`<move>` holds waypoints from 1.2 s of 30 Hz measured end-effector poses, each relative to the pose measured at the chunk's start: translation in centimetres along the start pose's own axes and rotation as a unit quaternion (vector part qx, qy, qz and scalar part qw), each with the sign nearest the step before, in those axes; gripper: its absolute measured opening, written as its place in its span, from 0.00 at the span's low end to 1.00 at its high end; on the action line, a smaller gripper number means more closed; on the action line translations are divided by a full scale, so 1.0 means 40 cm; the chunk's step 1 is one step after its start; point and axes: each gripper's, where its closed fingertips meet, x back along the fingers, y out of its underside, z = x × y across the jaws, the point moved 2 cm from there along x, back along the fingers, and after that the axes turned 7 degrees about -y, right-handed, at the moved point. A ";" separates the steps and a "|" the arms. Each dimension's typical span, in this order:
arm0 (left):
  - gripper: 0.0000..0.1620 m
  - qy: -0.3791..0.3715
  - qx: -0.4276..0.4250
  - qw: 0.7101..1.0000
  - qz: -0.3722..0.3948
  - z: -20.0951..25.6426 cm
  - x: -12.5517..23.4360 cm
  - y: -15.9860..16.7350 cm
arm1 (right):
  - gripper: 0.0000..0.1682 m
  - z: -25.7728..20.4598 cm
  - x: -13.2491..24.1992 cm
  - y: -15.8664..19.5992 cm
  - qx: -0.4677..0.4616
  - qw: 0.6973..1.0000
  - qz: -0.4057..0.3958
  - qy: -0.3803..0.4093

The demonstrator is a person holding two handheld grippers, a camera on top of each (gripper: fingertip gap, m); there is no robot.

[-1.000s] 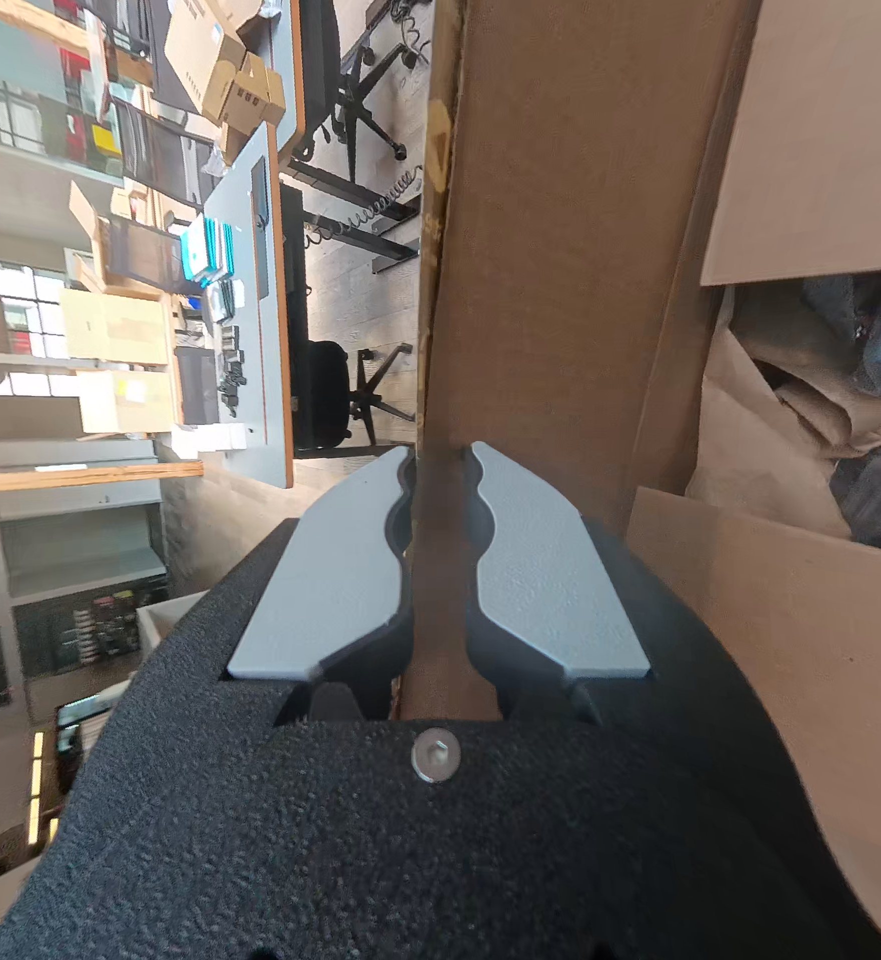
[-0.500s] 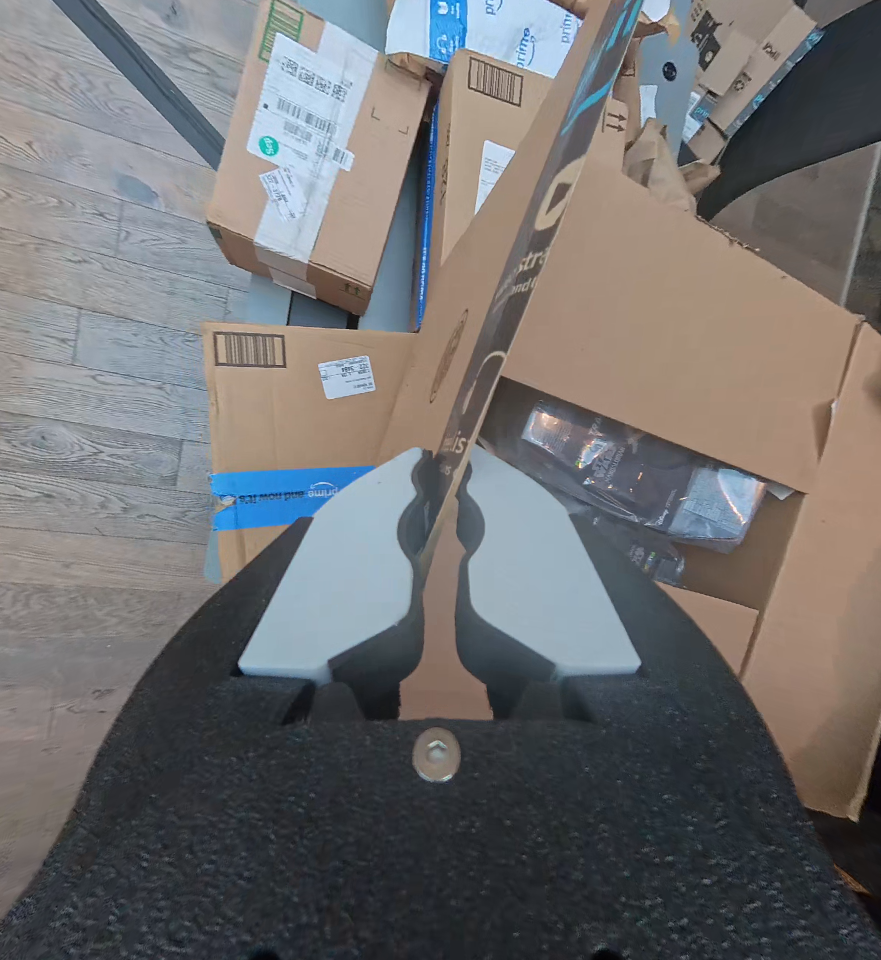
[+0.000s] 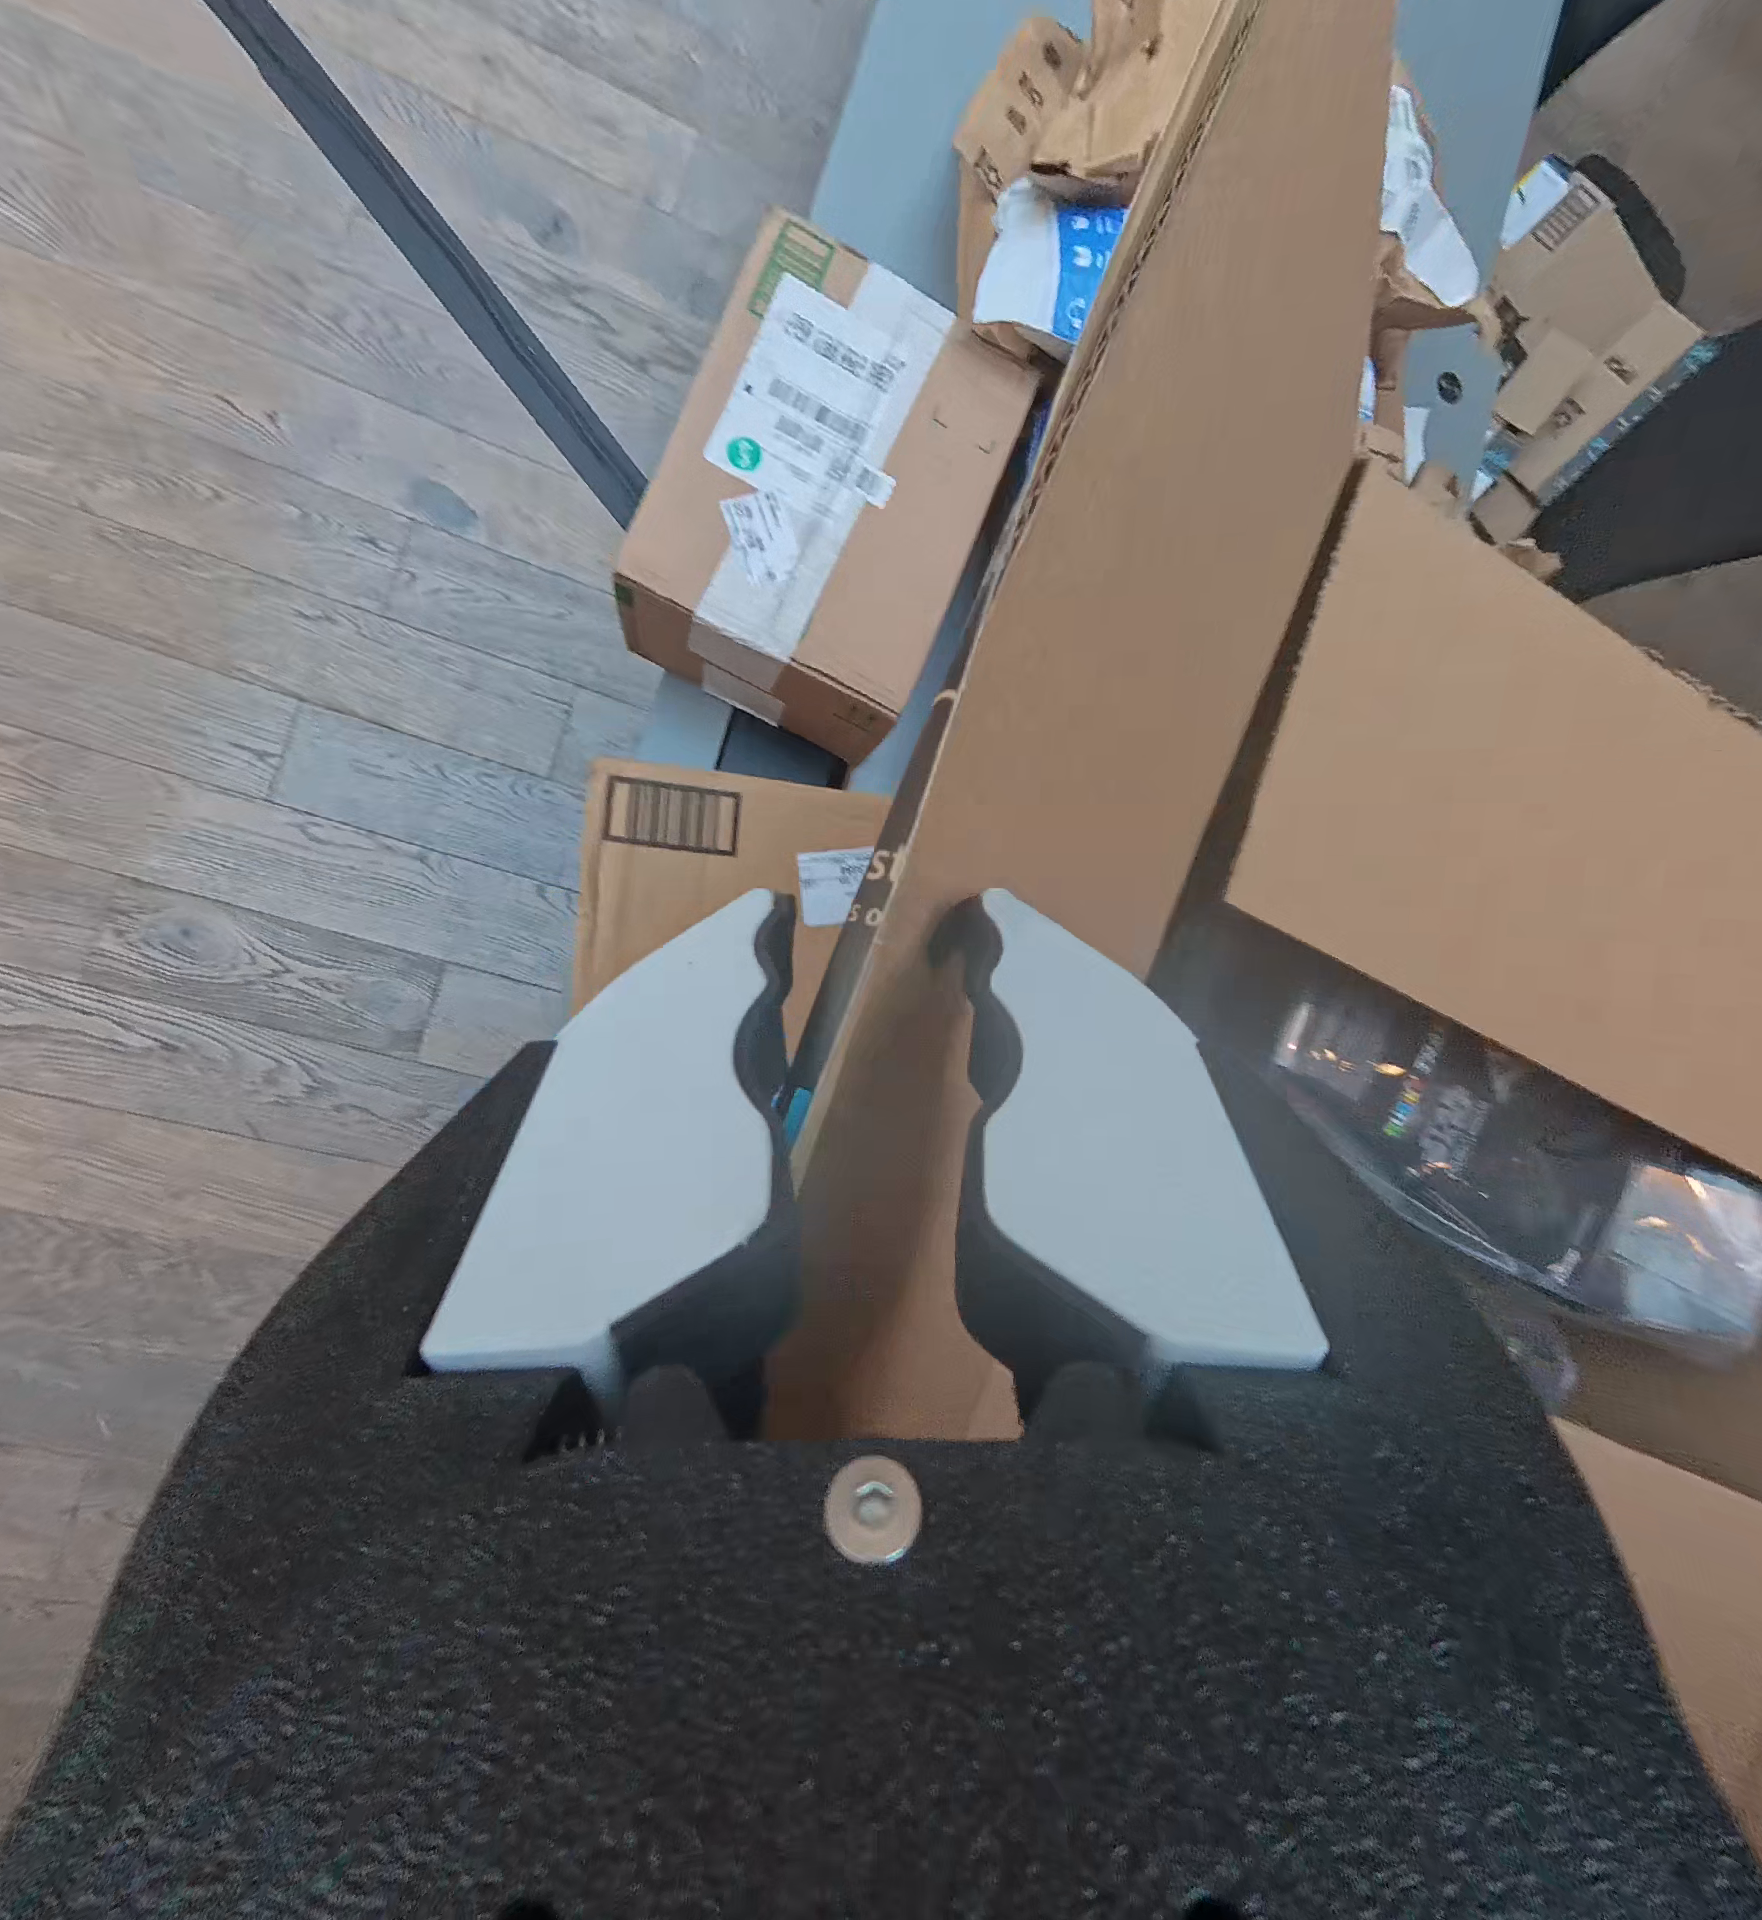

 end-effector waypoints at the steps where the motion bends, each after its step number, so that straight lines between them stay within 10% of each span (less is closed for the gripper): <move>1: 0.23 -0.030 -0.009 0.999 0.023 -0.025 -0.019 0.001 | 0.00 -0.001 -0.001 0.001 -0.002 1.000 -0.001 0.000; 11: 0.47 -0.084 -0.012 0.987 0.134 -0.131 -0.097 0.022 | 0.00 -0.008 -0.005 0.004 0.000 1.000 -0.005 -0.017; 21: 0.38 -0.036 -0.164 0.904 0.394 0.100 0.168 -0.075 | 0.11 0.025 0.005 -0.030 0.050 0.994 -0.030 -0.090; 26: 0.41 0.134 -0.355 0.921 0.094 0.456 0.109 0.196 | 0.16 0.078 -0.021 -0.108 0.047 0.986 -0.010 -0.160; 36: 0.35 0.269 -0.436 0.787 -0.342 0.739 0.034 0.638 | 0.27 -0.063 -0.256 -0.334 0.039 0.934 -0.058 -0.351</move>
